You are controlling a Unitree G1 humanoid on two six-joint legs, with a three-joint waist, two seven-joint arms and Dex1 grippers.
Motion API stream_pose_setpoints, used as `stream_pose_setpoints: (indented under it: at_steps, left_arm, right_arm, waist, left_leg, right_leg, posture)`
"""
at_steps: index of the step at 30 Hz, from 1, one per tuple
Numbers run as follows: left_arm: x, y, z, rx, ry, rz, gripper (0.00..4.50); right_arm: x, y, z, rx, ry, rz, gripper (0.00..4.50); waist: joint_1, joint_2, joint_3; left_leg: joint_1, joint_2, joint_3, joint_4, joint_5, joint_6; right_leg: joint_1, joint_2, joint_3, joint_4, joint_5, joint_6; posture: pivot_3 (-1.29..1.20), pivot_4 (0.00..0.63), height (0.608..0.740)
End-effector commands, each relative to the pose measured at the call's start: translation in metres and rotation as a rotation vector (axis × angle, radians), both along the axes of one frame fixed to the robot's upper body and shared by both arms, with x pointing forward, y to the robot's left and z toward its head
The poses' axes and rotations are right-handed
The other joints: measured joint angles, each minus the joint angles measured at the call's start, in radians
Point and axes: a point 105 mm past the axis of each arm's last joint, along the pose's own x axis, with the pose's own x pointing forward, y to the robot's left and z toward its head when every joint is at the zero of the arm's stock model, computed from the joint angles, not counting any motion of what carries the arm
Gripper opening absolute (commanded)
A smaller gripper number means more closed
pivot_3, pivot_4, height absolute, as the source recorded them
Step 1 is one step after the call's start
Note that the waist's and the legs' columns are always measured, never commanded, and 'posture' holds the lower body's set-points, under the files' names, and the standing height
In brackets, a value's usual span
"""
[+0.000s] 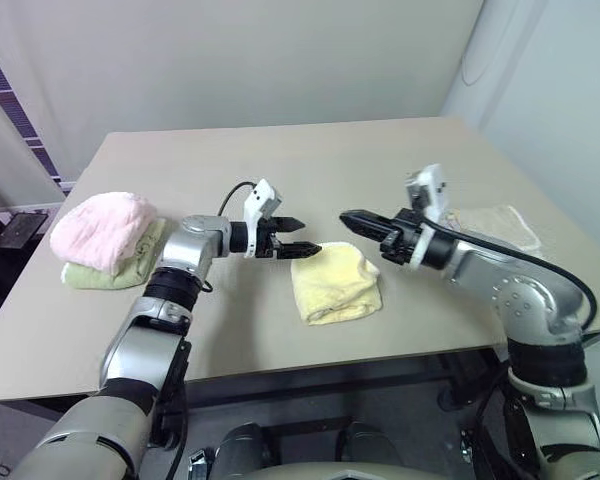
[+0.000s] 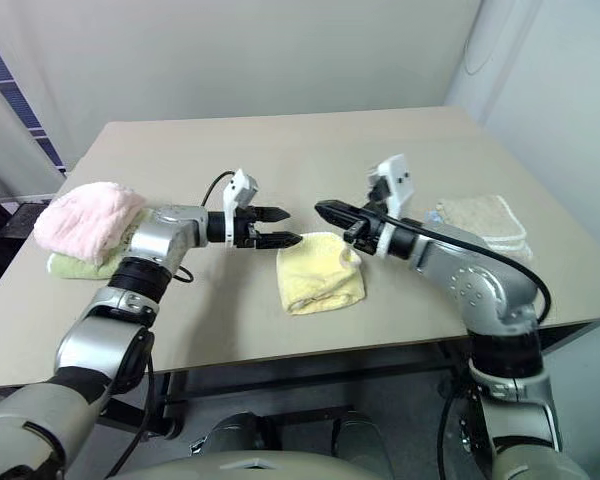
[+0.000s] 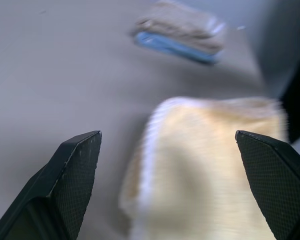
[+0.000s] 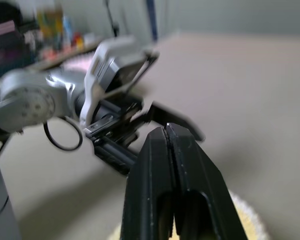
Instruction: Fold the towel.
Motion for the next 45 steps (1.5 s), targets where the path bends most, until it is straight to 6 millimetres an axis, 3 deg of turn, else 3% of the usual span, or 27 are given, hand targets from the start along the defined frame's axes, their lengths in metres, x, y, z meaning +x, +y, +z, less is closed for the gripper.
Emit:
stream_pose_setpoints:
  at_steps: [1, 5, 10, 15, 17, 21, 24, 29, 33, 36, 42, 43, 45]
  left_arm:
    - [0.004, -0.012, 0.002, 0.03, -0.073, -0.014, 4.5]
    - [-0.004, -0.019, -0.007, 0.031, -0.061, -0.071, 4.5]
    - [-0.016, -0.012, -0.002, -0.027, -0.055, -0.135, 4.5]
    - [-0.017, 0.001, 0.008, -0.07, -0.088, -0.092, 4.5]
    - [-0.012, 0.003, 0.022, -0.128, -0.13, -0.059, 4.5]
    - [-0.024, 0.004, 0.036, -0.21, -0.117, -0.129, 4.5]
    - [-0.043, 0.004, 0.031, -0.195, -0.101, -0.238, 4.5]
    - [-0.049, 0.004, 0.012, -0.137, -0.096, -0.25, 4.5]
    - [-0.049, -0.001, -0.009, -0.124, -0.057, -0.233, 3.6]
    - [-0.051, -0.009, -0.021, -0.125, -0.045, -0.239, 2.47]
    - [-0.043, -0.023, -0.017, -0.166, -0.063, -0.212, 0.25]
    - [-0.038, -0.025, -0.018, -0.156, -0.074, -0.187, 0.05]
    - [-0.036, -0.028, -0.029, -0.107, -0.086, -0.175, 0.05]
  right_arm:
    - [0.017, 0.001, -0.024, -0.107, 0.071, -0.021, 0.03]
    - [0.017, 0.005, -0.047, -0.142, 0.145, 0.018, 0.03]
    - [0.011, -0.011, -0.073, -0.191, 0.228, -0.011, 0.03]
    - [-0.003, -0.02, -0.079, -0.178, 0.259, -0.019, 0.03]
    - [-0.004, -0.02, -0.083, -0.17, 0.266, -0.038, 0.03]
    - [0.0, -0.02, -0.081, -0.127, 0.241, -0.083, 0.03]
    - [0.0, -0.016, -0.07, -0.076, 0.215, -0.077, 0.03]
    - [-0.001, -0.017, -0.067, -0.04, 0.216, -0.086, 0.03]
    - [-0.001, -0.019, -0.072, -0.028, 0.236, -0.104, 0.0]
    - [0.0, -0.019, -0.074, -0.02, 0.239, -0.119, 0.0]
    - [0.001, -0.019, -0.074, -0.014, 0.239, -0.136, 0.0]
    - [0.001, -0.019, -0.075, -0.018, 0.24, -0.138, 0.0]
    - [-0.001, -0.019, -0.081, -0.034, 0.256, -0.137, 0.0]
  waist:
    - [-0.001, 0.0, 0.0]
    - [-0.004, 0.0, 0.0]
    - [-0.006, 0.0, 0.0]
    - [-0.006, 0.0, 0.0]
    - [-0.005, 0.0, 0.0]
    - [-0.006, 0.0, 0.0]
    - [-0.007, 0.0, 0.0]
    - [-0.005, 0.0, 0.0]
    - [-0.004, 0.0, 0.0]
    - [-0.005, 0.0, 0.0]
    - [-0.006, 0.0, 0.0]
    - [-0.005, 0.0, 0.0]
    - [-0.004, 0.0, 0.0]
  left_leg:
    - [-0.001, 0.0, 0.001, 0.0, 0.0, 0.0]
    - [-0.007, -0.001, 0.002, 0.002, 0.0, 0.001]
    - [-0.008, 0.0, 0.002, 0.002, 0.0, 0.001]
    - [-0.008, 0.0, 0.002, 0.004, 0.0, 0.001]
    - [-0.008, 0.0, 0.001, 0.005, 0.0, 0.001]
    - [-0.006, 0.001, 0.001, 0.005, 0.0, 0.001]
    - [-0.005, 0.0, 0.002, 0.004, 0.0, 0.001]
    - [-0.004, 0.0, 0.002, 0.004, 0.0, 0.0]
    - [-0.002, 0.0, 0.002, 0.004, 0.0, 0.0]
    - [0.0, 0.0, 0.002, 0.004, 0.0, 0.0]
    - [0.0, 0.0, 0.002, 0.003, 0.0, 0.0]
    - [0.0, 0.0, 0.002, 0.003, 0.0, 0.0]
    - [0.0, 0.0, 0.002, 0.004, 0.0, 0.0]
  right_leg:
    - [0.0, 0.0, 0.0, 0.0, 0.0, 0.0]
    - [-0.003, 0.0, 0.0, 0.002, 0.0, 0.001]
    - [-0.004, 0.002, 0.0, 0.003, 0.0, 0.001]
    - [-0.003, 0.002, 0.0, 0.003, 0.001, 0.001]
    - [-0.002, 0.002, 0.0, 0.003, 0.001, 0.002]
    - [0.0, 0.001, 0.0, 0.003, 0.001, 0.002]
    - [0.0, 0.001, 0.0, 0.003, 0.001, 0.002]
    - [0.001, 0.002, 0.0, 0.003, 0.001, 0.002]
    - [0.001, 0.001, 0.0, 0.003, 0.001, 0.002]
    - [0.001, 0.001, 0.0, 0.002, 0.001, 0.002]
    - [0.001, 0.001, 0.0, 0.003, 0.001, 0.002]
    - [0.001, 0.001, 0.0, 0.003, 0.001, 0.002]
    - [0.001, 0.001, 0.0, 0.002, 0.001, 0.002]
  posture:
    - [0.0, 0.0, 0.74]
    - [0.0, 0.0, 0.74]
    - [0.0, 0.0, 0.74]
    - [0.0, 0.0, 0.74]
    - [0.0, 0.0, 0.74]
    - [0.0, 0.0, 0.74]
    - [0.0, 0.0, 0.74]
    - [0.0, 0.0, 0.74]
    - [0.0, 0.0, 0.74]
    - [0.0, 0.0, 0.74]
    - [0.0, 0.0, 0.74]
    - [0.0, 0.0, 0.74]
    - [0.0, 0.0, 0.74]
